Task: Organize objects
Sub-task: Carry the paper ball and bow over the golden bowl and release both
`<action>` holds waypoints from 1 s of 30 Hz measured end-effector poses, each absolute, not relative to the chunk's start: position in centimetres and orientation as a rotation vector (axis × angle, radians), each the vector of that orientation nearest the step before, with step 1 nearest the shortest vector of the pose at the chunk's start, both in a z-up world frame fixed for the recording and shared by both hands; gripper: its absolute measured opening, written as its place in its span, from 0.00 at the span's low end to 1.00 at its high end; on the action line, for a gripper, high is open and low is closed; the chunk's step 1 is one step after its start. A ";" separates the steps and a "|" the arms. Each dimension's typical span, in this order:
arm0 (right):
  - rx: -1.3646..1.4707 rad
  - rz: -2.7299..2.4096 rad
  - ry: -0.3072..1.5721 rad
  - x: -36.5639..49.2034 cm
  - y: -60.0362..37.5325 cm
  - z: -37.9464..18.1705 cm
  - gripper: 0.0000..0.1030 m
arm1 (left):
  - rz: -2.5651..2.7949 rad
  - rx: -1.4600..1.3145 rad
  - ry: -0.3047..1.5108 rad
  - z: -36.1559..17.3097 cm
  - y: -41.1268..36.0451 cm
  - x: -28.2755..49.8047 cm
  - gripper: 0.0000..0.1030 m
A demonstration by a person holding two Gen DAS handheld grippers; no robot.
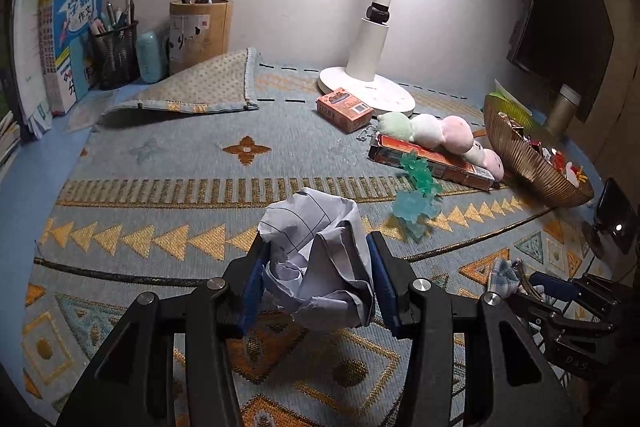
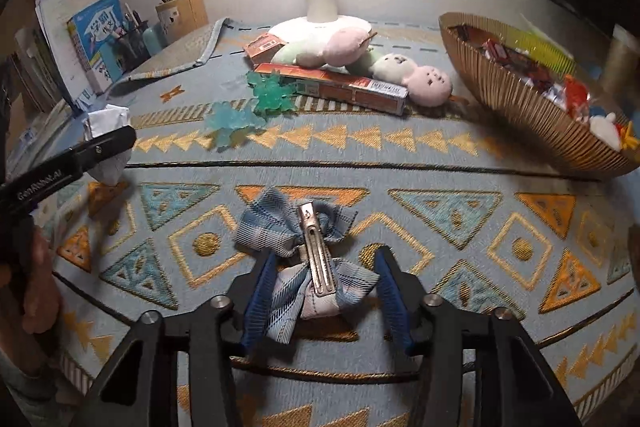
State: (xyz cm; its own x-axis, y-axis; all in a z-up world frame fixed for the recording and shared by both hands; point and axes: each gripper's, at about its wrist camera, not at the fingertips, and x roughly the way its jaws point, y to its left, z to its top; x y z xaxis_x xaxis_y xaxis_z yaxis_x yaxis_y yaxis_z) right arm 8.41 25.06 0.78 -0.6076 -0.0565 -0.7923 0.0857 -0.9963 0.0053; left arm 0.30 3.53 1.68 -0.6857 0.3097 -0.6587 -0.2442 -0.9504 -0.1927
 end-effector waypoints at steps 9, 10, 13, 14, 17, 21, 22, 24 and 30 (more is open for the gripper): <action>1.278 -2.622 -0.061 10.8 25.7 1.1 0.23 | 2.609 -0.988 -0.087 2.3 3.9 0.8 0.44; 1.268 -2.630 -0.089 11.0 26.5 1.5 0.23 | 2.597 -0.986 -0.056 2.5 4.3 0.9 0.44; 1.226 -2.734 -0.080 11.6 28.9 3.7 0.23 | 2.541 -0.995 -0.060 4.2 5.5 0.3 0.44; 1.208 -2.774 -0.073 11.7 30.0 4.6 0.23 | 2.513 -0.981 -0.087 5.1 6.0 0.0 0.44; 1.128 -2.887 -0.136 11.9 34.2 8.0 0.23 | 2.460 -0.915 -0.109 8.4 8.5 -0.9 0.44; 1.028 -3.009 -0.287 11.6 40.0 12.1 0.24 | 2.378 -0.830 -0.054 12.2 14.6 -2.0 0.44; 1.005 -3.045 -0.324 11.4 41.3 13.0 0.24 | 2.335 -0.822 -0.063 12.9 16.3 -2.4 0.44; 0.968 -3.105 -0.412 10.8 43.6 14.3 0.24 | 2.249 -0.818 -0.091 13.8 19.8 -3.4 0.44; 0.865 -3.186 -0.629 7.7 48.4 16.0 0.24 | 2.166 -0.761 0.014 14.3 29.7 -5.1 0.46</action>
State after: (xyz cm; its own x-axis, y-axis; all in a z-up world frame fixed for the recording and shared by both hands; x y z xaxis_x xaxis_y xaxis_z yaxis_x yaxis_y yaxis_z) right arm 7.73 48.38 15.97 -0.8453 0.1106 -0.5227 -0.3009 -0.9069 0.2948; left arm -5.06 29.67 14.30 -0.4805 0.7028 -0.5245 -0.7095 -0.6631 -0.2386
